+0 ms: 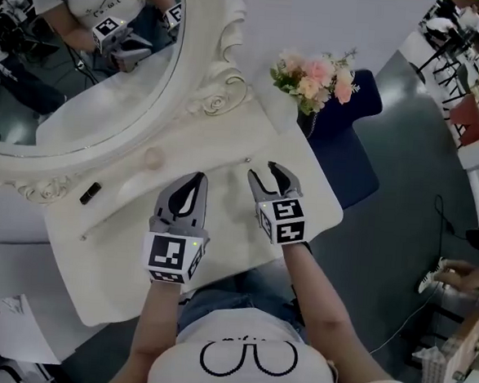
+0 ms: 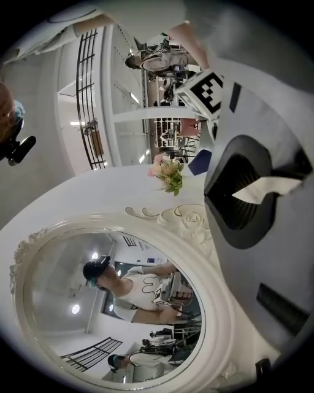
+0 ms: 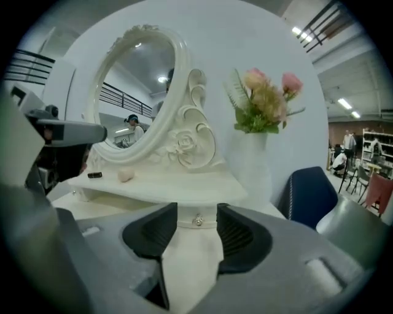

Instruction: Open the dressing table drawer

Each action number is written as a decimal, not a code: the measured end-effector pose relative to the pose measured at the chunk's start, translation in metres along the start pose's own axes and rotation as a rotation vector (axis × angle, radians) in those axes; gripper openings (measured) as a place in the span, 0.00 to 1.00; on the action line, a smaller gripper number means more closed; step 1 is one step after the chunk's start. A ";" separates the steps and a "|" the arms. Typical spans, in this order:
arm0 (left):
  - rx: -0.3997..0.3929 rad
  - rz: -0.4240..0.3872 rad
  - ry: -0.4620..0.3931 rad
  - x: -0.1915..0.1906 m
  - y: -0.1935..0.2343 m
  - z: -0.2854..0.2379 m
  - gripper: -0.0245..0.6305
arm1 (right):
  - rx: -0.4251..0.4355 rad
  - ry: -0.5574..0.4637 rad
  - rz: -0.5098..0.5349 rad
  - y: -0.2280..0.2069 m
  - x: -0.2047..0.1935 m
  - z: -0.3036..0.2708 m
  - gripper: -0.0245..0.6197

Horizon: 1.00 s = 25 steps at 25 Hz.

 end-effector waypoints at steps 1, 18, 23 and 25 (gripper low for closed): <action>0.000 0.002 0.005 -0.002 0.002 0.000 0.04 | 0.002 0.026 -0.002 0.000 -0.006 -0.012 0.35; -0.006 0.021 0.034 -0.020 0.022 -0.005 0.04 | -0.072 0.191 -0.001 -0.009 -0.040 -0.085 0.18; -0.012 0.025 0.026 -0.018 0.022 -0.006 0.04 | -0.077 0.201 -0.004 -0.011 -0.044 -0.076 0.18; -0.013 0.029 0.023 -0.018 0.021 -0.006 0.04 | -0.076 0.205 -0.005 -0.011 -0.048 -0.069 0.18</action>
Point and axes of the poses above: the fingertips, and each gripper's own axes: z backward along the fingers, y to its left, x out of its top, the point moved 2 cm from there along z, backward along the fingers, and after that the axes turned 14 degrees about -z, right-handed, at the moved point
